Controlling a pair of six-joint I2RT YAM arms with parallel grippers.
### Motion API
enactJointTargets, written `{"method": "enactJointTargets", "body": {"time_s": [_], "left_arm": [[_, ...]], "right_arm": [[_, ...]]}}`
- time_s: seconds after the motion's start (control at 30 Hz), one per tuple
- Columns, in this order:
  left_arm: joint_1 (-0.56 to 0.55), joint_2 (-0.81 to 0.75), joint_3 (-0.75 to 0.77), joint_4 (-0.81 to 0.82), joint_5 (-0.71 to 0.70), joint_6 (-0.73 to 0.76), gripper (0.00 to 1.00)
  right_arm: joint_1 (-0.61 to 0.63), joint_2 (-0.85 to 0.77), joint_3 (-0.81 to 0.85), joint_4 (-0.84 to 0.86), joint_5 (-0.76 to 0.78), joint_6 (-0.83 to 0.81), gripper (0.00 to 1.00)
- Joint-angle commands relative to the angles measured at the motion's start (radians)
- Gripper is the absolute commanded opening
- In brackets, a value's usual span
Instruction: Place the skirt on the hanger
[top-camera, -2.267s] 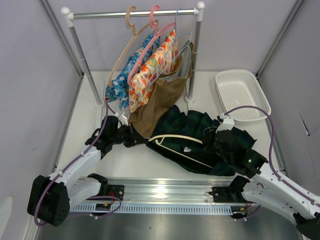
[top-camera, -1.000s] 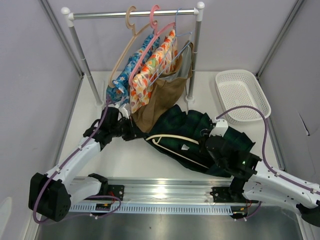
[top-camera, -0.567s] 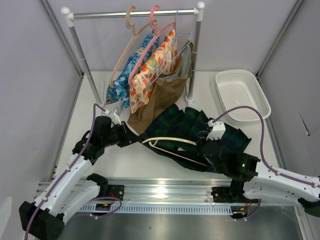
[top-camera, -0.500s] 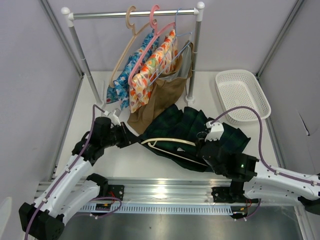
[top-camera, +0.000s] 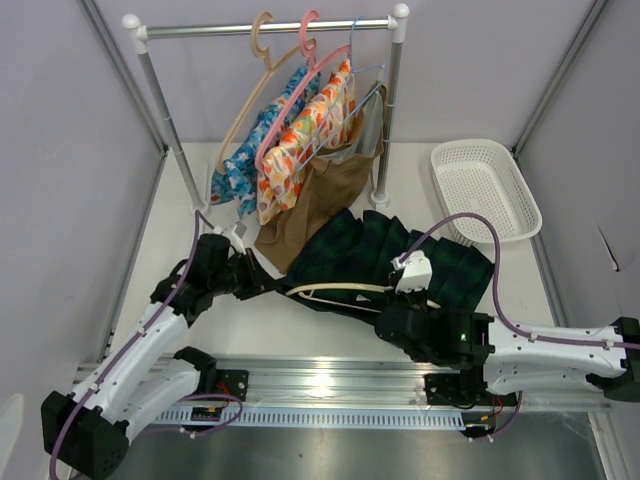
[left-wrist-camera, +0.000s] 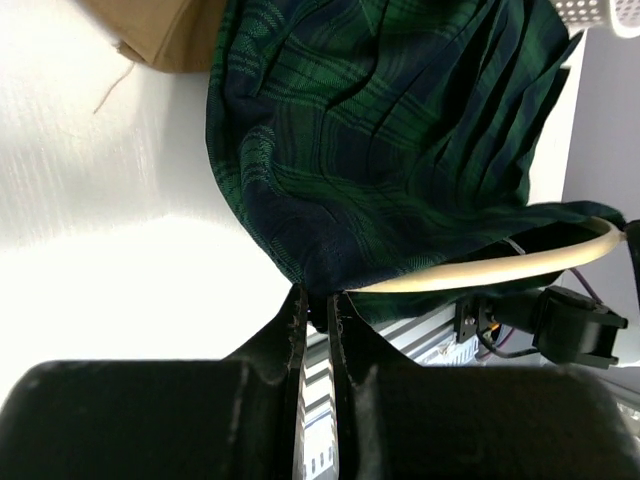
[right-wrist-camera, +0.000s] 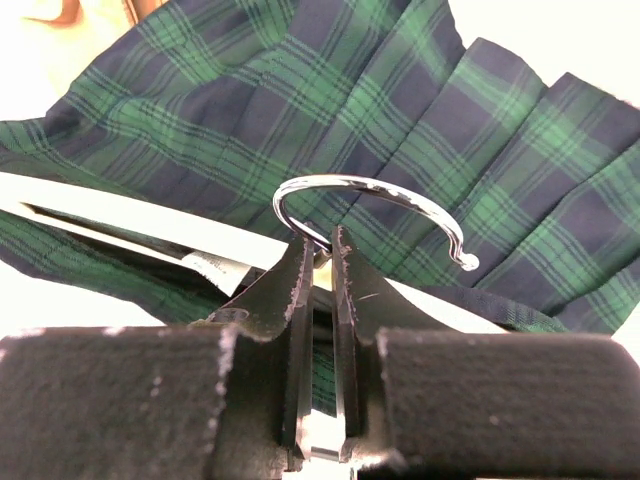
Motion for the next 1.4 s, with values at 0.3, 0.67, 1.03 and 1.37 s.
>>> {"method": "enactJointTargets", "body": {"time_s": [0.3,0.67,1.03,1.37], "left_arm": [[-0.067,0.084,0.149,0.059,-0.021,-0.023,0.00],[-0.086,0.087,0.233,-0.025,-0.041,0.018,0.00],[-0.087,0.078,0.319,-0.077,-0.001,0.023,0.00],[-0.126,0.075,0.371,-0.155,-0.033,0.023,0.00]], "right_arm": [[0.195,0.098,0.041,-0.026,0.322,-0.056,0.00],[0.213,0.373,0.245,-0.904,0.427,0.855,0.00],[0.216,0.309,0.223,-0.834,0.405,0.805,0.00],[0.175,0.198,0.188,-0.688,0.399,0.581,0.00]]}}
